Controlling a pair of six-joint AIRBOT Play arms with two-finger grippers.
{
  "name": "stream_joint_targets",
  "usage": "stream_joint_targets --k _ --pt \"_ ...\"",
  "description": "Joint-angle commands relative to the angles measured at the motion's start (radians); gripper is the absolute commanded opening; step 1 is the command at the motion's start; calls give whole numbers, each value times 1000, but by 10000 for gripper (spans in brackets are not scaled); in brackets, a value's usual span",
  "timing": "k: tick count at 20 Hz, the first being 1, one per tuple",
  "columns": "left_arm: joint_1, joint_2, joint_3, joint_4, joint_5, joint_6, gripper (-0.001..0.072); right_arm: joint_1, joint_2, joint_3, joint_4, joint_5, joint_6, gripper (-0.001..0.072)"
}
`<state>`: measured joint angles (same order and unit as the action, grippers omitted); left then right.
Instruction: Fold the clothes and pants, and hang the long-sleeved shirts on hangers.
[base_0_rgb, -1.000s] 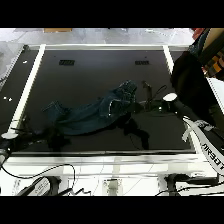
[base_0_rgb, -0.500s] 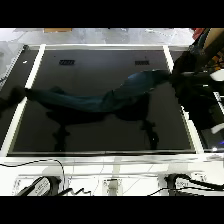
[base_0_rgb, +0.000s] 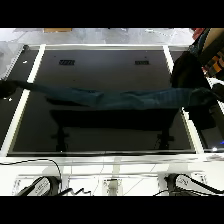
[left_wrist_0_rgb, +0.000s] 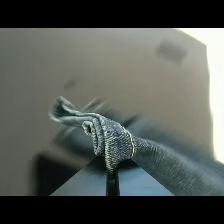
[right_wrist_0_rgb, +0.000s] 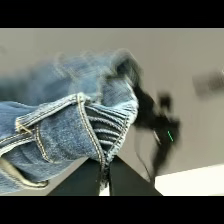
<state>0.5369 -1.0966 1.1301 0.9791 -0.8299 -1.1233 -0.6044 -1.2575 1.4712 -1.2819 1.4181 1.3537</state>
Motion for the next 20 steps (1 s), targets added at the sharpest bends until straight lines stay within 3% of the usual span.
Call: stream_joint_targets --k 1,3,5,12,17,18,19,20 --pt "1 -20 -1 509 -191 -108 24 -24 5 -7 -142 220 -18 41" --pt "2 -63 -5 758 -379 -160 24 -24 5 -49 -156 251 -42 40" --pt "10 -121 -7 903 -518 -159 24 -24 5 -129 -172 251 -66 40" --pt "49 -267 -85 872 -681 -159 24 -24 5 -486 -242 269 -144 40" --pt "49 -318 -136 909 -697 -159 26 -24 5 -571 -261 237 -174 52" --pt "49 -323 -136 909 -694 -159 41 -24 5 -571 -261 216 -173 175" --pt "49 -326 -136 909 -681 -159 162 -24 5 -571 -261 198 -172 397" --pt "49 -326 -136 909 -671 -159 354 -24 5 -571 -261 166 -165 550"
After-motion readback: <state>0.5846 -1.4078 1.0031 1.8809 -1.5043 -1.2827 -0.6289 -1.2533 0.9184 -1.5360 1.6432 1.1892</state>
